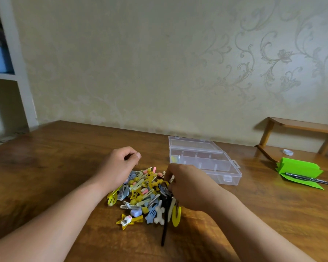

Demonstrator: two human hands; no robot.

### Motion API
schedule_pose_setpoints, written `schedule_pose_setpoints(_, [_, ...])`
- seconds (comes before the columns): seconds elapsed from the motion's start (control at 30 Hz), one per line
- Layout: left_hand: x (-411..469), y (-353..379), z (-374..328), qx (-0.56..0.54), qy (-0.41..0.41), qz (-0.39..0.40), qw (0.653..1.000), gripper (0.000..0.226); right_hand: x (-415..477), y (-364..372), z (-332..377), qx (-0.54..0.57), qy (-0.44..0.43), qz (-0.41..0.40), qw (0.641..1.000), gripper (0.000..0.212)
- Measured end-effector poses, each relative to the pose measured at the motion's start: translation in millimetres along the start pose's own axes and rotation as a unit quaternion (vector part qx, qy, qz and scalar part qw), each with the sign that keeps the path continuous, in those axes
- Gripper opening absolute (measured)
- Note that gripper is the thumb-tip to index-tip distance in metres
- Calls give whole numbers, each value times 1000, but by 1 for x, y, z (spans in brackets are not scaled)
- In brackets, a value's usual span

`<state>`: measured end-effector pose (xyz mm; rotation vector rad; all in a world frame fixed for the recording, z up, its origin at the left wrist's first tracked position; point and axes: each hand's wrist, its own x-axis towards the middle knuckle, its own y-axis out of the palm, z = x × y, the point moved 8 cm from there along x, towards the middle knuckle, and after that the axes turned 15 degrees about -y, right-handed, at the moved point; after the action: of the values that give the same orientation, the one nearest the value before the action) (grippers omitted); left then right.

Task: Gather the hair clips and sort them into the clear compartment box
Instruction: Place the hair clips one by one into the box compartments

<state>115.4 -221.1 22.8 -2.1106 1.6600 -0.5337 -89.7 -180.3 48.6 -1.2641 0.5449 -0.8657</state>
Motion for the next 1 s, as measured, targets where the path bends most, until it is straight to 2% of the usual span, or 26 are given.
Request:
schedule_pose_setpoints(0.2, [0, 0, -1, 12, 3, -2, 1000, 21, -8, -4, 0, -3, -1, 20, 1000, 22])
schedule_pose_setpoints(0.53, [-1, 1, -1, 15, 0, -1, 1000, 22, -9, -3, -3, 13, 3, 23, 1000, 24])
schedule_pose_setpoints(0.67, [-2, 0, -1, 11, 1, -2, 1000, 22, -7, -7, -7, 23, -3, 10, 1000, 13])
schedule_pose_setpoints(0.77, [-1, 0, -1, 12, 2, -4, 1000, 23, -7, -27, -14, 60, -7, -45, 997, 6])
schedule_pose_setpoints(0.9, [2, 2, 0, 13, -2, 1, 1000, 23, 5, -71, -54, 159, 49, -193, 967, 7])
schedule_pose_setpoints(1.0, [3, 3, 2, 4, -7, 2, 1000, 24, 32, -77, -95, 174, 107, -221, 954, 10])
